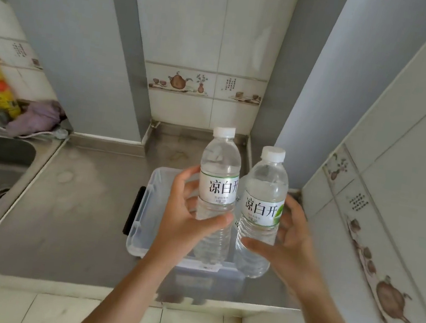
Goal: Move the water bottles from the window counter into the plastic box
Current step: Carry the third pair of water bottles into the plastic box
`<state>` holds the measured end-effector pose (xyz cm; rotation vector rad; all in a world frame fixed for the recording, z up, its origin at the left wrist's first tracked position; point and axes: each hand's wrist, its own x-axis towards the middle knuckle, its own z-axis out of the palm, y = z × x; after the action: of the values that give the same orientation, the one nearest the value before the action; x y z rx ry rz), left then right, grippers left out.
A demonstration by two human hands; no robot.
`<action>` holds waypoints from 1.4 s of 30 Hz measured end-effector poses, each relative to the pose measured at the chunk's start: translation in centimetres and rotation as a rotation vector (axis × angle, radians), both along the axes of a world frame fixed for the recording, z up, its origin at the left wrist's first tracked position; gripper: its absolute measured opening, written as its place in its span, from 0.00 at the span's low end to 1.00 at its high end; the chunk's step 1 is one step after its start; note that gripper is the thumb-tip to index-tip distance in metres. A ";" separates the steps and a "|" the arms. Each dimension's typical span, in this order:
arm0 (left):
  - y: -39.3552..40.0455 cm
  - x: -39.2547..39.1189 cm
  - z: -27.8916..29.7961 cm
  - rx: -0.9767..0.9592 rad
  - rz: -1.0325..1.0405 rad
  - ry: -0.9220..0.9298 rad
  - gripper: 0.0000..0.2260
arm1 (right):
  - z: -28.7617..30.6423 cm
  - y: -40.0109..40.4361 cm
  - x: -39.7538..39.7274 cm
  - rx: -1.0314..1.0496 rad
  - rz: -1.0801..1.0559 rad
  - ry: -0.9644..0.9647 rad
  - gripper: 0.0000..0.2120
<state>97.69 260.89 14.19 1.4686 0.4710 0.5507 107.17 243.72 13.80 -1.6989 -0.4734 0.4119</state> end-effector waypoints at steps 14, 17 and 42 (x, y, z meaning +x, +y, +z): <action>2.0 1.4 -4.7 0.001 -0.098 0.002 0.35 | -3.9 1.7 0.1 -0.061 -0.032 -0.113 0.41; 2.1 0.6 -6.0 0.053 -0.145 0.063 0.34 | -5.2 1.4 -0.3 -0.091 -0.047 -0.127 0.39; 4.0 0.0 -5.5 0.517 -0.288 0.203 0.24 | -3.0 -0.1 0.3 -0.367 0.042 -0.284 0.31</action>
<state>97.65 264.88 8.64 2.0608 0.2739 0.3026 107.47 243.59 10.75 -2.1208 -0.6721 0.2997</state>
